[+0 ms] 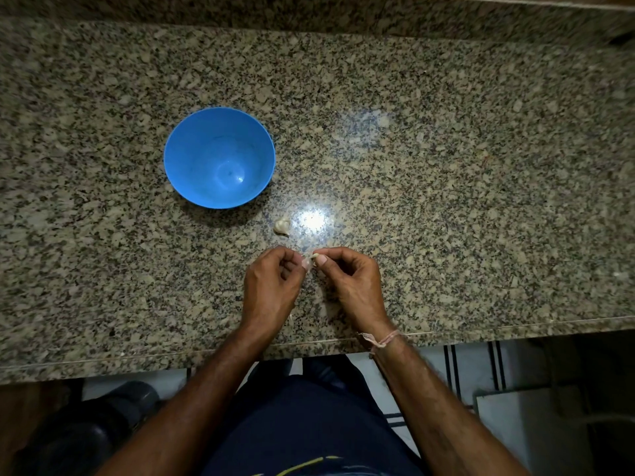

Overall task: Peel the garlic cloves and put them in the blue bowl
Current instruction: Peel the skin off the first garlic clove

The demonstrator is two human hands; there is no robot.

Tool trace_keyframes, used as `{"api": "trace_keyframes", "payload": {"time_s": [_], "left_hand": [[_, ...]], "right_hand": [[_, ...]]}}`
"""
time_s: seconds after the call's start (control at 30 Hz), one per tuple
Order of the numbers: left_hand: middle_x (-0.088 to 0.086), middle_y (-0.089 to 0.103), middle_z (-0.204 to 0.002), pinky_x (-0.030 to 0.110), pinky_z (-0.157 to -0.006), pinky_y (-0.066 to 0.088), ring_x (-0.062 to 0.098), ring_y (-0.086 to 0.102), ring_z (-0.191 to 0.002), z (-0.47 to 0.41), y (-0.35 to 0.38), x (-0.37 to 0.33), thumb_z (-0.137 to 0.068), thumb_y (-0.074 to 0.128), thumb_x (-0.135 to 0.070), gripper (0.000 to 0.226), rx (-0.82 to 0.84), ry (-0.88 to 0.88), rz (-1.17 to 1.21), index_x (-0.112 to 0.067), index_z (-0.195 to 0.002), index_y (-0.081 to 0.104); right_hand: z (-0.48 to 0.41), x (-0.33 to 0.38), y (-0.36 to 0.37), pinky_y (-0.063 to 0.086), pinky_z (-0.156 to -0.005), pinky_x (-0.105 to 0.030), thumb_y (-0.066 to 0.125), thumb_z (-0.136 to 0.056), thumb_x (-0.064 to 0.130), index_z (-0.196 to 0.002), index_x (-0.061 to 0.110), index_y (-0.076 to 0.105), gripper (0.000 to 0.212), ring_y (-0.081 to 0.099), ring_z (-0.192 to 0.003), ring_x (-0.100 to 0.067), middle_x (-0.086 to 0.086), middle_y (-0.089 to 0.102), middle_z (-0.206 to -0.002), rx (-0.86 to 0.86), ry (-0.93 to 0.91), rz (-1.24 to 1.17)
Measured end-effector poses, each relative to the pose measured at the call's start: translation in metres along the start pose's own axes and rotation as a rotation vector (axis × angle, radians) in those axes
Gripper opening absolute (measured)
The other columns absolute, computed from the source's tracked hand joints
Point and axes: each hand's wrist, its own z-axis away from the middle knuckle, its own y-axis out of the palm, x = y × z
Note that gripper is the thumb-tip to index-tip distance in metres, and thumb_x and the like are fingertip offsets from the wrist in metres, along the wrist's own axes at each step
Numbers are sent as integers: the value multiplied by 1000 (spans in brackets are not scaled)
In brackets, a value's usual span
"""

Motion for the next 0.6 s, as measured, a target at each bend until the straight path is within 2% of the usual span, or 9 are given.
{"api": "trace_keyframes", "payload": {"time_s": [0.13,0.2,0.3,0.4,0.43,0.53,0.6], "left_hand": [[-10,68,-75,18,-61,51,4,63,-70,1,-1,-2,-92,78,-31,14,-43,33,1,-20,-88,72],[-11,71,-79,20,-63,54,0,65,-72,2,-2,-3,-95,74,-28,9,-44,67,-9,-19,-94,75],[-11,68,-78,24,-59,49,-1,62,-70,3,-4,-4,-99,68,-32,12,-66,56,-34,-23,-93,72],[-12,72,-106,19,-75,56,0,66,-96,5,-7,-6,-99,68,-22,16,-15,141,69,-23,-113,75],[-12,72,-109,17,-77,56,1,67,-99,6,-8,-6,-97,70,-19,18,3,163,102,-22,-114,76],[-13,75,-96,20,-74,55,4,70,-91,8,-13,-7,-95,74,-20,7,15,153,152,-21,-100,77],[-13,75,-93,28,-75,59,5,71,-89,10,-15,-3,-96,73,-21,5,15,134,152,-22,-99,76]], "right_hand": [[0,0,0,59,-93,-29,77,-92,12,-101,5,78,11,75,-100,-15,-2,80,-99,-20,14,7],[0,0,0,59,-88,-25,78,-92,15,-99,7,78,11,75,-96,-13,-1,80,-96,-31,5,37],[0,1,-2,58,-81,-20,78,-92,18,-96,10,78,10,75,-91,-11,0,79,-93,-30,-5,85],[0,2,-2,61,-80,-27,78,-92,24,-95,9,78,15,75,-87,-15,-1,78,-90,9,-19,150],[0,1,-1,63,-78,-30,78,-93,26,-95,9,77,17,75,-84,-18,-3,78,-88,31,-13,171],[-2,-1,2,62,-72,-35,76,-95,30,-93,12,77,18,73,-77,-22,-4,75,-84,76,-17,223],[-2,-3,3,61,-79,-31,72,-97,22,-97,12,77,12,73,-85,-16,-2,77,-91,83,-45,226]]}}
